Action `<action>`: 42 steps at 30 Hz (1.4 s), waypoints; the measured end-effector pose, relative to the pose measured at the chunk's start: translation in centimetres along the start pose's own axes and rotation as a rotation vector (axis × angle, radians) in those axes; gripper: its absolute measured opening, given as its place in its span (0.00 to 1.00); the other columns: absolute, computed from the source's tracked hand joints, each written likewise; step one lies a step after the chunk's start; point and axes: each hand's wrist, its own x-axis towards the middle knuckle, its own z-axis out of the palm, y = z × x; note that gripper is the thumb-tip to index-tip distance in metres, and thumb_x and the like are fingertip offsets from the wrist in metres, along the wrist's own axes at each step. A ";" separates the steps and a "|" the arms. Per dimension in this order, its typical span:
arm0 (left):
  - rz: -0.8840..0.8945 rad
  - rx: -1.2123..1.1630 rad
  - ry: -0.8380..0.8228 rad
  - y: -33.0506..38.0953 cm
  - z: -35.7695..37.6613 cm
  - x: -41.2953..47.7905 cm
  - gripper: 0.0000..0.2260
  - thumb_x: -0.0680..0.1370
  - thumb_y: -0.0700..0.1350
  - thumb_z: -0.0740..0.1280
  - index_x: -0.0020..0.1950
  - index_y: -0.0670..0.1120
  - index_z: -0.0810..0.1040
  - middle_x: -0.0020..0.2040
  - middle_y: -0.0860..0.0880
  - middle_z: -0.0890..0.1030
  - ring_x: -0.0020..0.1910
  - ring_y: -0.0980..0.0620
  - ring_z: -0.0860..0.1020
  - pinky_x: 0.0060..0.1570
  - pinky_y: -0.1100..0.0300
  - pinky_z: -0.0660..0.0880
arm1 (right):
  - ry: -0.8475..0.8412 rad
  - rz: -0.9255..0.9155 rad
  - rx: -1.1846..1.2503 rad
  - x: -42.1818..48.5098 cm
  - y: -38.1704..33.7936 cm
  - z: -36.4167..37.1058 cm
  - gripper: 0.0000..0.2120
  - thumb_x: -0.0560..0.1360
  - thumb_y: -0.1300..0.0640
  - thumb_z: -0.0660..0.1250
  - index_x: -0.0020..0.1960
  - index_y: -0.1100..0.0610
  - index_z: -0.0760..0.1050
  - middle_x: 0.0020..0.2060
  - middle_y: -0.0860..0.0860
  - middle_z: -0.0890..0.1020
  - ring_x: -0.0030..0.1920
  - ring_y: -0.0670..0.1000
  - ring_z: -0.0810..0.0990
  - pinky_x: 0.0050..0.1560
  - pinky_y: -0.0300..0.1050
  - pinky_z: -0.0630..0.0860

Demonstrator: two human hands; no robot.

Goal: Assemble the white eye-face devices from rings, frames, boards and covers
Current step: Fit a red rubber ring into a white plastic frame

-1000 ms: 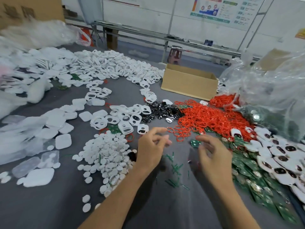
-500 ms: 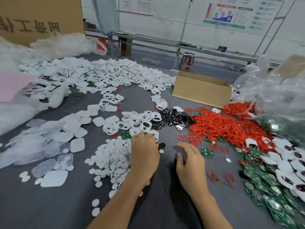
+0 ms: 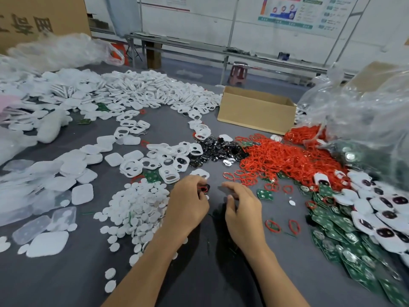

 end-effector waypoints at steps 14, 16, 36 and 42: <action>-0.127 -0.718 -0.139 1.4 -0.9 0.0 0.10 0.73 0.36 0.73 0.51 0.48 0.81 0.42 0.50 0.86 0.41 0.54 0.84 0.42 0.66 0.78 | 0.136 -0.020 0.316 0.2 -0.6 -0.6 0.09 0.75 0.63 0.68 0.48 0.50 0.79 0.39 0.43 0.82 0.40 0.44 0.80 0.41 0.30 0.72; -0.154 -0.746 -0.154 1.5 -0.6 -0.2 0.10 0.73 0.35 0.73 0.51 0.47 0.81 0.42 0.49 0.86 0.40 0.55 0.84 0.41 0.67 0.77 | 0.163 0.018 0.348 0.3 -0.5 -0.6 0.08 0.75 0.63 0.69 0.47 0.50 0.80 0.37 0.42 0.82 0.37 0.43 0.80 0.39 0.31 0.72; -0.485 -1.006 -0.248 1.1 1.8 -0.3 0.09 0.77 0.32 0.67 0.56 0.39 0.77 0.45 0.44 0.85 0.41 0.47 0.85 0.38 0.58 0.82 | -0.254 0.127 -0.416 5.6 3.6 -3.6 0.15 0.72 0.61 0.69 0.58 0.53 0.81 0.53 0.53 0.81 0.58 0.58 0.74 0.59 0.49 0.70; -0.406 -0.977 -0.216 1.2 1.7 -0.4 0.15 0.77 0.31 0.64 0.58 0.48 0.76 0.48 0.44 0.84 0.42 0.45 0.85 0.34 0.58 0.80 | -0.110 0.054 -0.295 5.3 3.4 -3.8 0.03 0.69 0.61 0.75 0.40 0.56 0.81 0.45 0.51 0.79 0.49 0.53 0.73 0.49 0.44 0.66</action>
